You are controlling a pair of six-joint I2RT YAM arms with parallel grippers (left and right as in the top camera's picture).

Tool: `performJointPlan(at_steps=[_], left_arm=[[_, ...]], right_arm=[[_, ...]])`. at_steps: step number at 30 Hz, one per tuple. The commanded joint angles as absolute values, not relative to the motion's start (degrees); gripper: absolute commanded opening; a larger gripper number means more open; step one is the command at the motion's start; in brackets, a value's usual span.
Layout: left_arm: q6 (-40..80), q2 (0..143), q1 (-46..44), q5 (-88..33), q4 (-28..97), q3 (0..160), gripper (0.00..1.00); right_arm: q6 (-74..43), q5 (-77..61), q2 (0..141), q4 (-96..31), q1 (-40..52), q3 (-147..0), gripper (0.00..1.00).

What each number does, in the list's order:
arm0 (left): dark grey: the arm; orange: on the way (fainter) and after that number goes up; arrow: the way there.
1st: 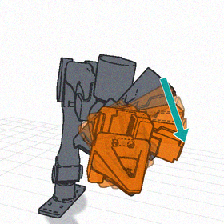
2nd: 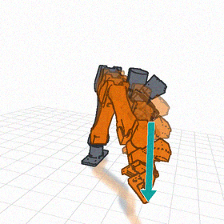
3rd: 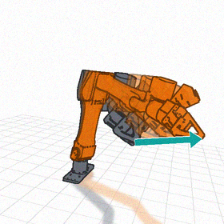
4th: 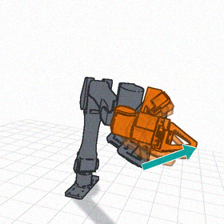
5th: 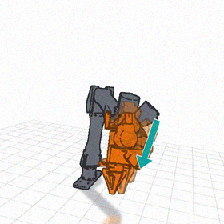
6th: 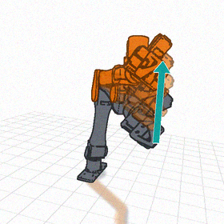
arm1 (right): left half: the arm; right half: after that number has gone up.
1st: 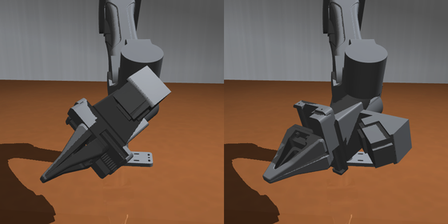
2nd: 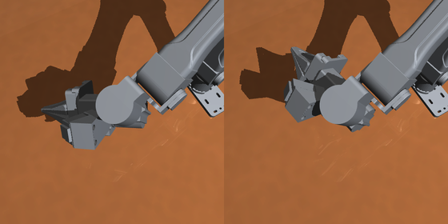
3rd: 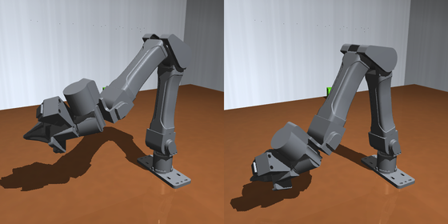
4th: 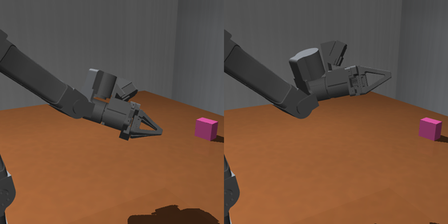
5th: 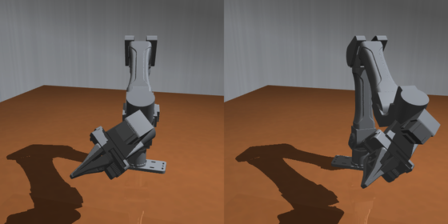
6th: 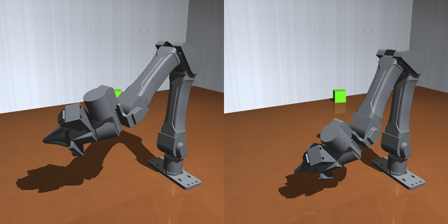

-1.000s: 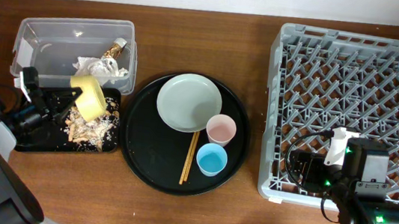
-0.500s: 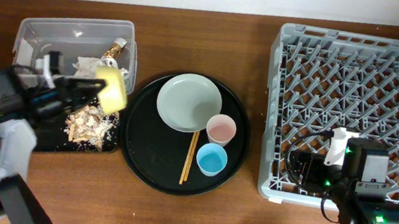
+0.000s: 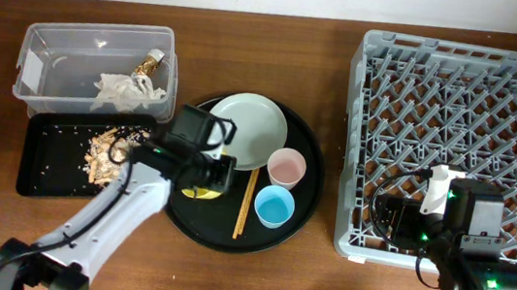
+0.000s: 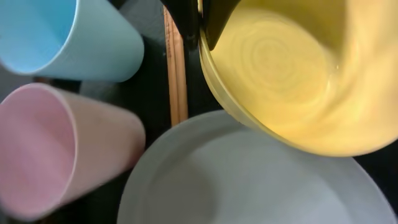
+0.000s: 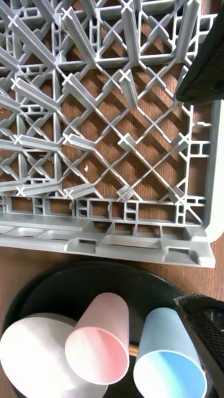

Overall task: Sort waste into correct bins and load items into the dishwasher rack
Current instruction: 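Return the empty yellow bowl to the round tray with left gripper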

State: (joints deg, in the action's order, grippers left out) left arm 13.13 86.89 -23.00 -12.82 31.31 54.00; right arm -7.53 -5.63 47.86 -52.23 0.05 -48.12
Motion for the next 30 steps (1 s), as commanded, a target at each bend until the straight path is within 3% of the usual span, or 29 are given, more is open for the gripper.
performJointPlan(at_steps=[1,4,8,17,30], left_arm=[[12.1,87.9,-26.2,-6.0,32.1,54.2,0.03],[12.1,87.8,-26.5,-6.2,32.1,54.2,0.24],[12.1,83.6,-26.5,-6.2,32.4,57.5,0.38],[12.1,83.1,-26.5,-12.3,23.4,59.6,0.46],[12.5,98.3,-29.6,-18.2,13.7,59.6,0.45]], right_arm=[[-7.6,-5.9,47.7,-52.1,0.4,-49.2,0.98],[-7.6,-5.9,47.7,-52.1,0.4,-49.2,0.98],[-7.6,-5.9,47.7,-52.1,0.4,-49.2,0.98],[-7.6,-6.0,47.7,-52.1,0.4,-49.2,0.98],[-7.6,-6.0,47.7,-52.1,0.4,-49.2,0.98]])
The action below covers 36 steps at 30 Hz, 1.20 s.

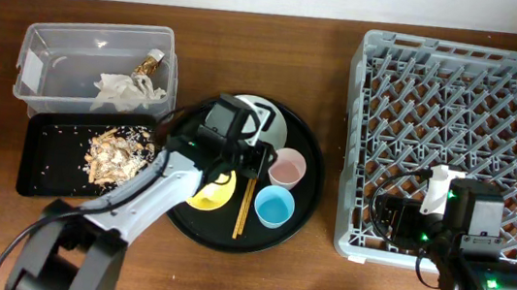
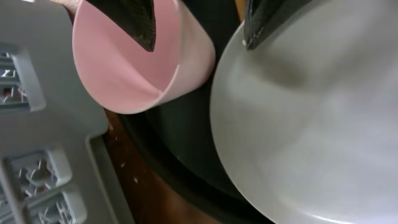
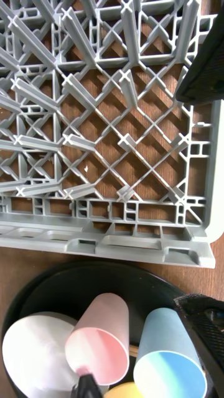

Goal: Sort waste into correct bins and load items into the dishwasher rack

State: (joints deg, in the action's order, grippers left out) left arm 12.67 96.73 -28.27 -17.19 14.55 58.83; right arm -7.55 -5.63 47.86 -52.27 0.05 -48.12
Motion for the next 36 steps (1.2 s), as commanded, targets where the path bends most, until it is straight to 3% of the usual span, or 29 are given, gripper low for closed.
performJointPlan(at_steps=[1,3,7,11,15,18,20,21,23,25,28,32,36], left_arm=[[12.5,99.1,-30.1,-18.2,13.3,59.6,0.45],[12.5,100.3,-30.2,-17.5,13.2,59.6,0.44],[12.6,100.6,-30.2,-16.1,10.4,59.6,0.15],[14.2,100.6,-30.2,-16.1,8.6,59.6,0.01],[15.8,100.2,-30.0,-19.2,8.4,60.2,0.01],[22.2,96.3,-24.8,-26.7,8.5,60.9,0.01],[26.2,94.2,-19.8,-36.1,8.0,60.9,0.01],[29.0,94.1,-15.2,-47.7,6.1,60.9,0.01],[30.7,94.4,-10.6,-58.9,5.5,60.9,0.01],[30.6,94.6,-7.4,-70.2,5.5,60.9,0.01],[30.6,94.6,-7.8,-74.7,4.4,60.9,0.0],[30.6,94.6,-10.8,-74.6,3.3,60.9,0.0],[31.4,94.6,-14.2,-74.6,3.0,60.9,0.01]], right_arm=[[-7.6,-6.0,47.7,-52.1,0.4,-49.2,0.98],[-7.6,-5.9,47.7,-52.3,0.4,-49.2,0.98],[-7.6,-6.0,47.7,-52.4,0.4,-49.2,0.98],[-7.6,-5.9,47.7,-52.4,0.4,-49.2,0.98],[-7.6,-5.3,47.7,-52.4,0.4,-49.2,0.98],[-7.6,-3.4,47.7,-51.6,0.4,-49.2,0.98],[-9.3,-2.1,47.7,-48.9,0.3,-49.2,0.98],[-9.5,-3.7,48.2,-46.2,0.3,-49.2,0.98],[-7.9,-13.3,50.2,-42.0,0.3,-49.2,0.98],[-4.2,-32.7,54.2,-38.7,0.3,-49.2,0.98],[0.7,-52.7,59.7,-35.7,0.3,-49.2,0.98],[4.3,-65.5,65.8,-31.8,0.4,-49.2,0.98],[4.3,-68.7,69.6,-29.2,0.4,-49.2,0.98]])
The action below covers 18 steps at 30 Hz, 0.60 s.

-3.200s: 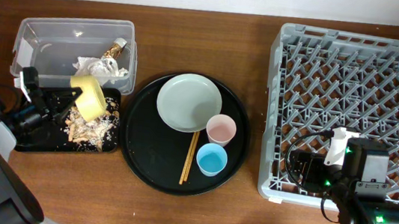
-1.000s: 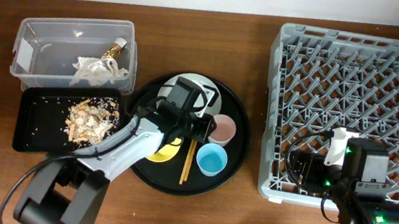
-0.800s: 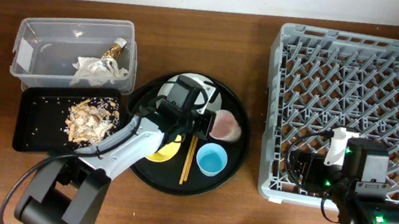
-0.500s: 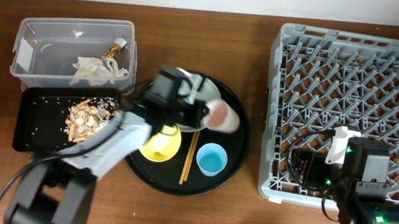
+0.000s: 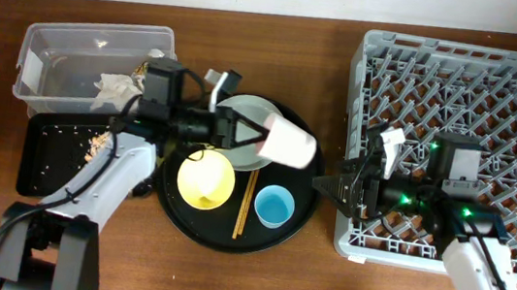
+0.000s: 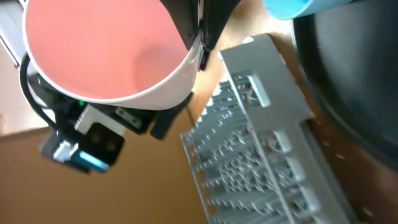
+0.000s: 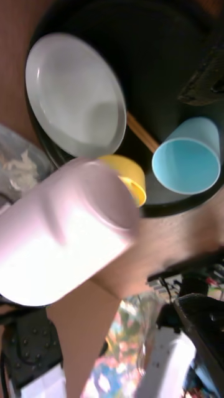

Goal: Sort waste into correct bins and load items into the dishwasher rack

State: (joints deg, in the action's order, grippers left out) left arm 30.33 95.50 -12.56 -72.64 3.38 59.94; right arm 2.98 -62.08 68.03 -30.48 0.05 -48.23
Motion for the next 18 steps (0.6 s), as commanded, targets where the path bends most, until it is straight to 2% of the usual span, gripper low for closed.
performJointPlan(at_steps=[1,7,15,18], left_arm=[[31.8,94.6,-14.5,-74.6,2.7,60.9,0.0],[36.7,94.6,-17.4,-74.6,-1.1,60.9,0.01],[38.3,94.6,-18.7,-74.6,-2.8,60.9,0.0],[38.4,94.6,-18.7,-74.6,-2.8,60.9,0.0]], right_arm=[[4.3,-69.3,70.1,-28.6,0.4,-49.2,0.98],[4.3,-75.2,71.8,-20.4,0.6,-49.2,0.98],[4.3,-74.7,71.9,-17.7,4.6,-49.2,0.99],[4.3,-73.3,71.9,-17.7,4.5,-49.2,0.93]])
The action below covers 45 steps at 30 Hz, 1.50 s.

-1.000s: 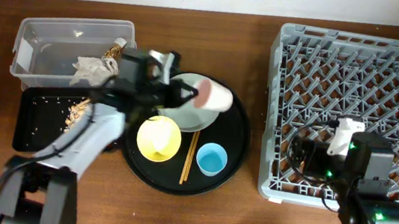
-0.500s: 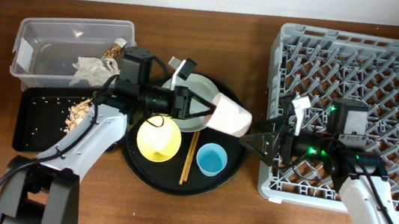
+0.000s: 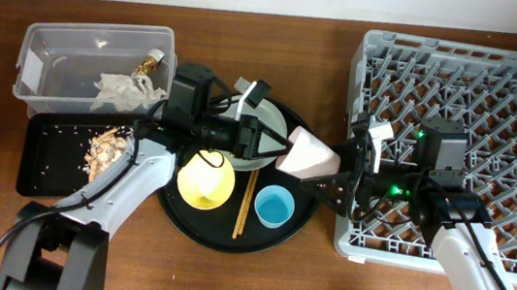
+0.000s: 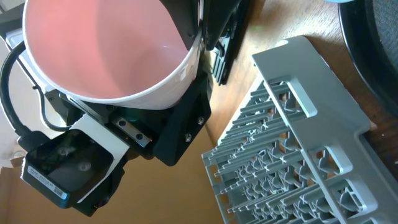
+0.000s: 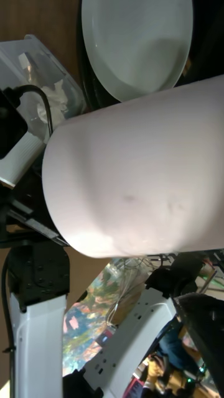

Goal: Sort waste into correct bins and load items into the dishwasher rack

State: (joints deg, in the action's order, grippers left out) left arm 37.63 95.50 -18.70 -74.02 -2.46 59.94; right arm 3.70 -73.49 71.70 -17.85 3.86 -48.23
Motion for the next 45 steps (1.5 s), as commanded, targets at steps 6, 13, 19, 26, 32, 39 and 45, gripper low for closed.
performJointPlan(at_steps=[6,13,19,26,32,39,45], left_arm=[[38.4,94.6,-18.7,-74.6,-2.8,60.9,0.01],[38.4,94.6,-18.7,-74.6,-2.8,60.9,0.01],[38.1,94.6,-18.7,-72.6,-2.8,60.9,0.23],[34.2,94.6,-18.7,-63.7,-1.7,60.9,0.38],[24.0,94.6,-16.8,-46.7,13.3,60.9,0.43],[16.6,91.1,-7.0,-38.7,25.3,60.9,0.45],[11.8,85.3,-5.5,-19.6,34.7,60.9,0.48]], right_arm=[[4.3,-71.3,71.9,-17.5,4.5,-49.2,0.84],[4.3,-71.4,71.9,-16.0,4.5,-49.2,0.75],[4.3,-71.3,71.9,-16.0,4.5,-49.2,0.68],[4.1,-65.5,71.9,-18.0,4.5,-49.2,0.61],[4.1,-52.9,71.7,-26.0,4.4,-49.2,0.59],[4.1,-33.2,71.0,-49.0,-1.9,-60.5,0.55],[2.0,-14.3,71.5,-65.3,-13.6,-73.8,0.55]])
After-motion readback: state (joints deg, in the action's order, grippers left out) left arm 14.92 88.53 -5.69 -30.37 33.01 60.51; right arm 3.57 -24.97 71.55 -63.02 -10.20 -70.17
